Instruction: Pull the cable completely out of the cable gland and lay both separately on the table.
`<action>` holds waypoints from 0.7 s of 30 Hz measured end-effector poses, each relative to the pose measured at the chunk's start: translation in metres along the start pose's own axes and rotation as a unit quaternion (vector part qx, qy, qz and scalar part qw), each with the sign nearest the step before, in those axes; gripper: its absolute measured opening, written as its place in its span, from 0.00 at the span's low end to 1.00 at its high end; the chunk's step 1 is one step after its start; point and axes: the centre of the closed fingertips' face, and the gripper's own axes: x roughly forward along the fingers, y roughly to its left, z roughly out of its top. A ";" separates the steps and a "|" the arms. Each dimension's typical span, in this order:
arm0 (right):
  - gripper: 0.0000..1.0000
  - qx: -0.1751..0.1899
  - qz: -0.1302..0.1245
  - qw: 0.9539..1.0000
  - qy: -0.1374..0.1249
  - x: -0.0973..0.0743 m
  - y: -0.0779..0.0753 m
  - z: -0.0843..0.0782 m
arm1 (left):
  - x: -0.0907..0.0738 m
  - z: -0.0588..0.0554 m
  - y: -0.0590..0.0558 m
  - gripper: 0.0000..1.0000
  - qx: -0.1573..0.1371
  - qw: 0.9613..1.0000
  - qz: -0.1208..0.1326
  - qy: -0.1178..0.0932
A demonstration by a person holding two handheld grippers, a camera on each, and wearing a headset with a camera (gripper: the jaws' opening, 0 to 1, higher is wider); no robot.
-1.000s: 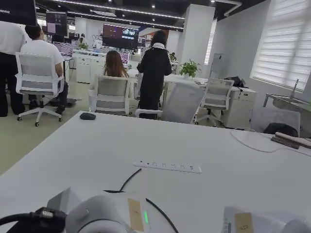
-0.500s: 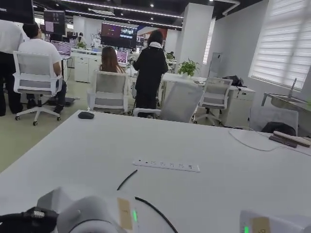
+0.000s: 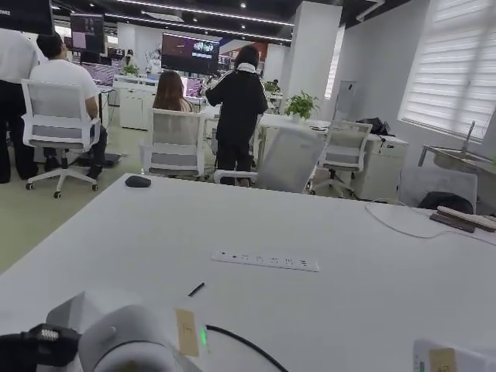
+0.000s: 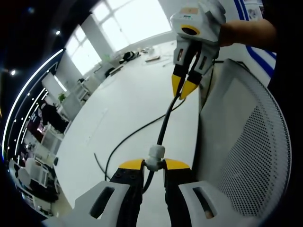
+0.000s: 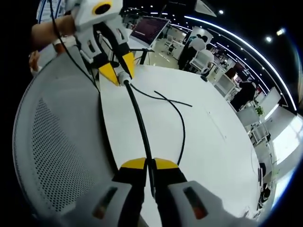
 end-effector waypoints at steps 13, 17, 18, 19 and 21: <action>0.03 0.033 -0.003 0.999 0.043 0.005 -0.009 -0.035 | -0.002 -0.001 0.001 0.16 0.001 1.000 0.004 0.005; 0.04 0.043 -0.004 0.998 0.054 0.006 -0.011 -0.045 | -0.003 0.000 -0.001 0.16 0.001 1.000 0.001 0.005; 0.04 0.044 -0.003 0.997 0.057 0.006 -0.010 -0.047 | -0.003 0.000 -0.001 0.16 0.001 1.000 0.001 0.005; 0.04 0.048 0.000 0.997 0.059 0.006 -0.009 -0.048 | -0.004 0.000 -0.002 0.16 0.001 1.000 0.000 0.005; 0.05 0.052 0.011 0.997 0.055 0.005 -0.005 -0.046 | -0.005 0.001 -0.003 0.16 0.007 1.000 0.000 0.005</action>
